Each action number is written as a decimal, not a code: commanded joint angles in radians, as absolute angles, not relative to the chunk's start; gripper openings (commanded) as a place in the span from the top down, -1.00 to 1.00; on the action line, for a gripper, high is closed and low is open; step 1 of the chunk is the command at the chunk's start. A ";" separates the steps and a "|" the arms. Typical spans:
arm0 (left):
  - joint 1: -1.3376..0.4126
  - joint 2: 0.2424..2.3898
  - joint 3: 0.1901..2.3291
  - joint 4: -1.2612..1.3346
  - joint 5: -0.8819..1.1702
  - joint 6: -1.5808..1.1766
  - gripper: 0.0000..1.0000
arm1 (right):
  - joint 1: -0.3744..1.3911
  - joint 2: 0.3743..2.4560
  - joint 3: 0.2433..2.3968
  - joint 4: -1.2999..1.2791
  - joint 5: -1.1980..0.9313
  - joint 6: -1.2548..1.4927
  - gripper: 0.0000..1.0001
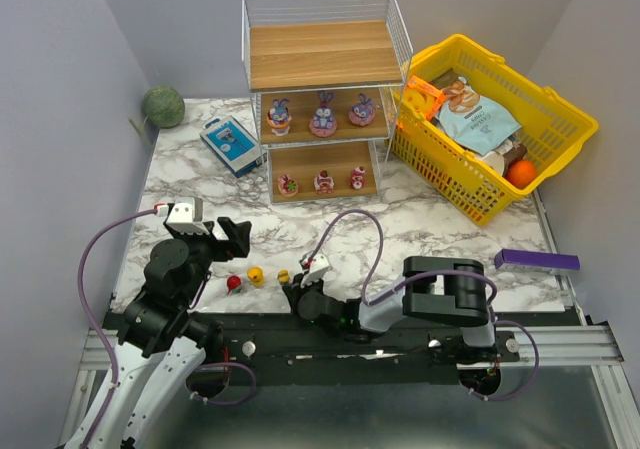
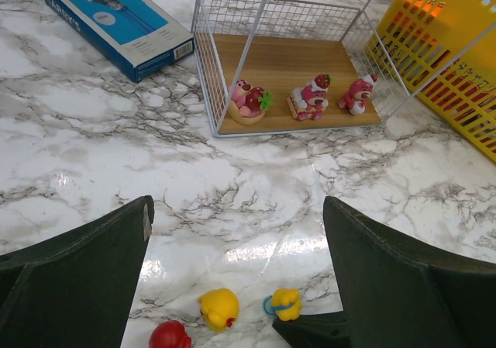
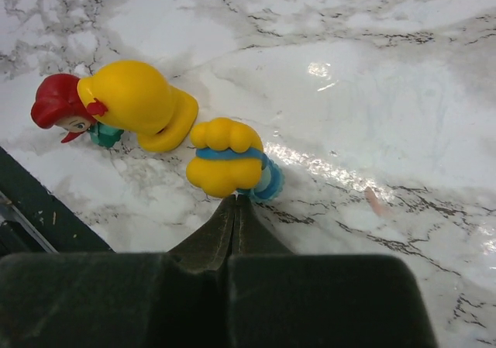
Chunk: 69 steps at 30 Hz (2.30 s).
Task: Place and organize the plastic toys onto the shelf
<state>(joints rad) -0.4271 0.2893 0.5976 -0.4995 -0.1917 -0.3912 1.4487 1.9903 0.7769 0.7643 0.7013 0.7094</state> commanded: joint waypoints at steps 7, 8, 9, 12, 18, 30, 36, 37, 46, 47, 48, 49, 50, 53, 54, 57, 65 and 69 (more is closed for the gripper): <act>-0.422 0.290 0.594 -0.499 -0.209 -0.393 -0.98 | 1.540 1.986 0.738 0.566 0.842 0.712 0.22; -0.422 0.290 0.594 -0.499 -0.209 -0.394 -0.98 | 1.542 1.999 0.750 0.552 0.853 0.713 0.14; -0.423 0.290 0.592 -0.500 -0.210 -0.394 -0.98 | 1.543 2.011 0.770 0.543 0.859 0.713 0.05; -0.422 0.291 0.594 -0.500 -0.212 -0.393 -0.97 | 1.543 2.049 0.811 0.496 0.877 0.727 -0.32; -0.422 0.298 0.595 -0.502 -0.212 -0.394 -0.97 | 1.540 2.120 0.932 0.255 0.957 0.842 -0.37; -0.422 0.299 0.595 -0.502 -0.215 -0.396 -0.98 | 1.523 2.099 0.959 0.003 1.019 1.032 -0.20; -0.422 0.299 0.594 -0.502 -0.215 -0.394 -0.98 | 1.490 2.132 0.986 0.094 0.959 0.896 -0.19; -0.422 0.298 0.594 -0.502 -0.216 -0.394 -0.98 | 1.486 2.134 0.961 0.150 0.942 0.818 -0.18; -0.422 0.296 0.594 -0.503 -0.216 -0.396 -0.98 | 1.468 2.169 0.985 0.307 0.844 0.690 -0.14; -0.422 0.298 0.594 -0.503 -0.218 -0.397 -0.98 | 1.465 2.174 0.995 0.308 0.839 0.686 -0.13; -0.422 0.298 0.595 -0.502 -0.216 -0.396 -0.98 | 1.466 2.178 1.015 0.308 0.835 0.683 -0.12; -0.422 0.296 0.595 -0.503 -0.218 -0.397 -0.98 | 1.466 2.184 1.023 0.304 0.830 0.680 -0.11; -0.422 0.296 0.594 -0.503 -0.218 -0.396 -0.98 | 1.466 2.186 1.031 0.298 0.830 0.684 -0.11; -0.422 0.296 0.595 -0.503 -0.218 -0.396 -0.98 | 1.466 2.192 1.065 0.243 0.830 0.727 -0.11; -0.422 0.296 0.595 -0.503 -0.218 -0.396 -0.98 | 1.466 2.194 1.068 0.229 0.836 0.735 -0.12; -0.422 0.293 0.595 -0.503 -0.218 -0.396 -0.98 | 1.466 2.192 1.071 0.213 0.844 0.767 -0.13; -0.422 0.290 0.594 -0.502 -0.215 -0.394 -0.98 | 1.456 2.186 1.057 0.189 0.847 0.804 0.23; -0.422 0.290 0.594 -0.502 -0.213 -0.393 -0.98 | 1.448 2.177 1.051 0.189 0.845 0.790 0.46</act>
<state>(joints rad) -0.4271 0.2947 0.5976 -0.5037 -0.1986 -0.3912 1.4582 2.1090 1.1030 0.3504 0.9562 0.7525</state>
